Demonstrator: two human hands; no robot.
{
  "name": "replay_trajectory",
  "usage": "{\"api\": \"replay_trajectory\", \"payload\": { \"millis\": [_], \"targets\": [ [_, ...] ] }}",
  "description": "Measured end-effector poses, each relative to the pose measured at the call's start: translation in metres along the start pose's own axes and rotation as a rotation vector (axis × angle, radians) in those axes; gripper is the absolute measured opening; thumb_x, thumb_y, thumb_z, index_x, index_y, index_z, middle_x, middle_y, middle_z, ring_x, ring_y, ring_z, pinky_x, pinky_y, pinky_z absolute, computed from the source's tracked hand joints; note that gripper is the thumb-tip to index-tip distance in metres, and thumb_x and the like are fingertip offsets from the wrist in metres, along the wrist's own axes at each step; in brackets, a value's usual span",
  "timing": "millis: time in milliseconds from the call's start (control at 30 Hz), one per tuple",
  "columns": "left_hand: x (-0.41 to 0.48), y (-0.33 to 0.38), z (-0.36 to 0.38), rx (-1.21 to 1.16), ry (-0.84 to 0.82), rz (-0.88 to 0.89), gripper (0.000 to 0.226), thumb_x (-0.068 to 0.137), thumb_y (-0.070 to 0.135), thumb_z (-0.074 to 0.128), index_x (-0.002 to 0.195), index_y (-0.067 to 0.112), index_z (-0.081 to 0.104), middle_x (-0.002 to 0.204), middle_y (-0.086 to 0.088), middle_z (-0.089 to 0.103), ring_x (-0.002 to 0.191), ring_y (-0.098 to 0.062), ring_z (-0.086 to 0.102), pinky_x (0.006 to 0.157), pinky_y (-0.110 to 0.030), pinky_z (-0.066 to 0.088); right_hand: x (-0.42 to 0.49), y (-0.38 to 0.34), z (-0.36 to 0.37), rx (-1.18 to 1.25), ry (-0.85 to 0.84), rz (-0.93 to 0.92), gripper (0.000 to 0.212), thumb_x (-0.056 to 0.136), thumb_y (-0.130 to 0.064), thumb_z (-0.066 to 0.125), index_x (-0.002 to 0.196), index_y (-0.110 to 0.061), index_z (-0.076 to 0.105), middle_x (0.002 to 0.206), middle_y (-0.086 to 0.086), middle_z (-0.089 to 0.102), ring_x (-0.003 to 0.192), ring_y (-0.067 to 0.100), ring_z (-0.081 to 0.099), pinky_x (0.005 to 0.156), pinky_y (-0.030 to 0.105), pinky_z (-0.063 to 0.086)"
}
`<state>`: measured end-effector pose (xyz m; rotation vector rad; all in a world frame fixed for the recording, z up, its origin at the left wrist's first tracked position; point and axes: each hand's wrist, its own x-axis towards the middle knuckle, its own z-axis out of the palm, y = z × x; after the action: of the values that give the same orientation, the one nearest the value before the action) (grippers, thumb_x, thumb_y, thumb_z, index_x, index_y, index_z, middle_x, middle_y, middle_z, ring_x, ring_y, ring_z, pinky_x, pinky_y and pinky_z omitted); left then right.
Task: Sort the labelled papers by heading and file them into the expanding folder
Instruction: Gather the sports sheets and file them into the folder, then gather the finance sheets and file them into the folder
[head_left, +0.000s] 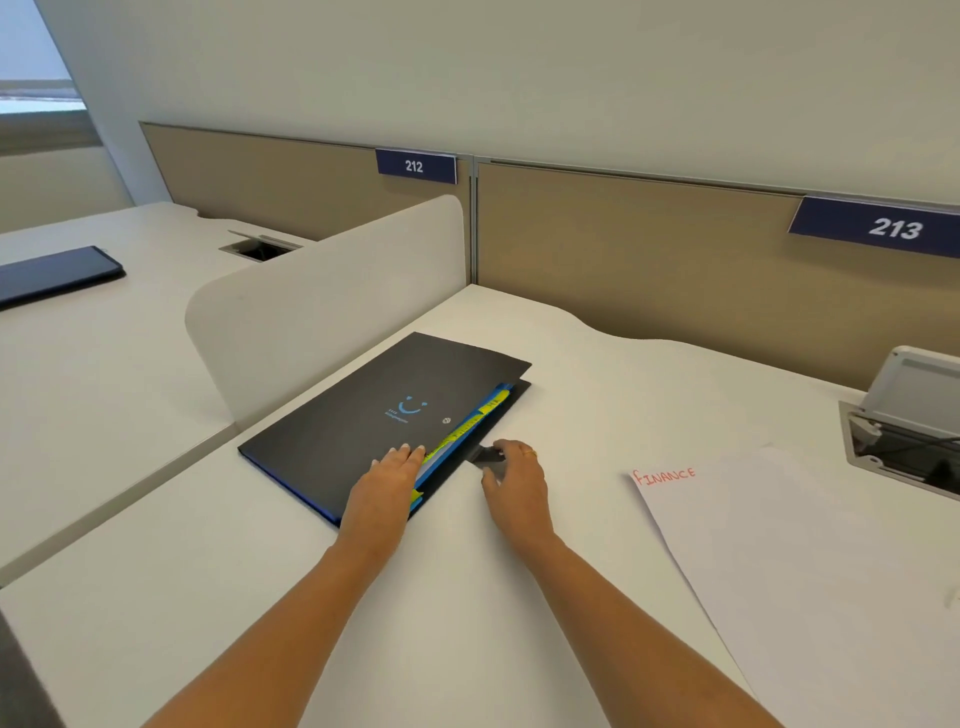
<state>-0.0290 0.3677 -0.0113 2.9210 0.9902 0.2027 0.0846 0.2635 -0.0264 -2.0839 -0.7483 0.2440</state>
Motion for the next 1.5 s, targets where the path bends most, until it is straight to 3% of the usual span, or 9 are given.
{"api": "replay_trajectory", "payload": {
  "millis": [333,433,600,767,967,1100,1267,1367,1500],
  "targets": [
    [-0.003,-0.004,0.015,0.020,-0.081,-0.009,0.050,0.100,0.006,0.026,0.149,0.015,0.018,0.156,-0.004,0.017,0.145,-0.022,0.012,0.118,-0.035,0.011,-0.021,0.005,-0.030,-0.009,-0.145,0.031,0.066,0.093,-0.015,0.051,0.149,-0.019,0.017,0.146,0.007,0.035,0.134,0.021,0.034,0.108,0.027,0.026],
    [-0.011,0.011,0.010,-0.116,-0.029,-0.069,0.044,0.102,0.010,0.024,0.146,0.012,0.026,0.154,-0.006,0.024,0.144,-0.024,0.016,0.117,-0.036,0.013,-0.035,0.021,-0.055,-0.033,-0.050,0.082,0.049,0.093,-0.018,0.052,0.140,-0.014,0.037,0.143,0.004,0.041,0.131,0.018,0.039,0.105,0.024,0.029],
    [-0.042,0.064,0.014,-0.510,0.146,-0.083,0.046,0.097,0.014,0.042,0.142,0.008,0.034,0.152,-0.009,0.028,0.145,-0.024,0.015,0.118,-0.034,0.008,-0.068,0.058,-0.122,-0.228,0.175,0.177,0.024,0.092,-0.019,0.051,0.114,-0.013,0.060,0.125,0.001,0.055,0.113,0.018,0.052,0.083,0.023,0.036],
    [-0.076,0.127,0.023,-0.585,-0.024,0.065,0.050,0.099,0.026,0.039,0.145,0.012,0.027,0.154,-0.003,0.023,0.146,-0.017,0.005,0.117,-0.029,0.001,-0.111,0.096,-0.180,-0.589,0.335,0.359,0.027,0.094,-0.029,0.045,0.108,-0.014,0.062,0.114,0.004,0.061,0.105,0.021,0.053,0.085,0.031,0.041],
    [-0.099,0.186,0.021,-0.573,-0.255,0.136,0.062,0.098,0.041,0.037,0.148,0.013,0.014,0.157,-0.006,0.013,0.146,-0.021,0.001,0.118,-0.033,-0.001,-0.147,0.097,-0.182,-0.497,0.218,0.435,0.049,0.098,-0.036,0.039,0.141,-0.014,0.030,0.138,0.006,0.048,0.130,0.023,0.040,0.102,0.033,0.035],
    [-0.103,0.204,0.015,-0.676,-0.280,0.091,0.067,0.095,0.041,0.043,0.148,0.011,0.015,0.156,-0.007,0.017,0.146,-0.024,0.004,0.119,-0.037,0.006,-0.160,0.083,-0.169,-0.358,0.115,0.402,0.045,0.099,-0.031,0.037,0.142,-0.017,0.030,0.142,0.004,0.043,0.133,0.020,0.037,0.105,0.030,0.033],
    [-0.101,0.210,0.009,-0.814,-0.271,-0.014,0.065,0.093,0.034,0.052,0.146,0.010,0.023,0.152,-0.011,0.026,0.144,-0.030,0.012,0.117,-0.044,0.016,-0.174,0.082,-0.178,-0.174,0.080,0.347,0.033,0.098,-0.024,0.043,0.131,-0.019,0.047,0.138,0.002,0.046,0.127,0.015,0.043,0.102,0.023,0.032],
    [-0.099,0.212,0.010,-0.907,-0.285,-0.062,0.064,0.091,0.029,0.056,0.145,0.011,0.026,0.151,-0.012,0.028,0.142,-0.030,0.020,0.116,-0.043,0.022,-0.184,0.098,-0.197,-0.338,0.172,0.390,0.039,0.097,-0.026,0.045,0.135,-0.017,0.043,0.150,0.003,0.031,0.139,0.016,0.028,0.109,0.023,0.024],
    [-0.104,0.218,0.008,-1.046,-0.256,-0.055,0.061,0.090,0.014,0.059,0.144,0.014,0.031,0.146,-0.009,0.039,0.134,-0.026,0.038,0.109,-0.036,0.032,-0.195,0.111,-0.206,-0.377,0.014,0.469,0.054,0.096,-0.035,0.046,0.145,-0.020,0.030,0.158,0.003,0.011,0.146,0.016,0.010,0.117,0.029,0.012]
  ]
}}
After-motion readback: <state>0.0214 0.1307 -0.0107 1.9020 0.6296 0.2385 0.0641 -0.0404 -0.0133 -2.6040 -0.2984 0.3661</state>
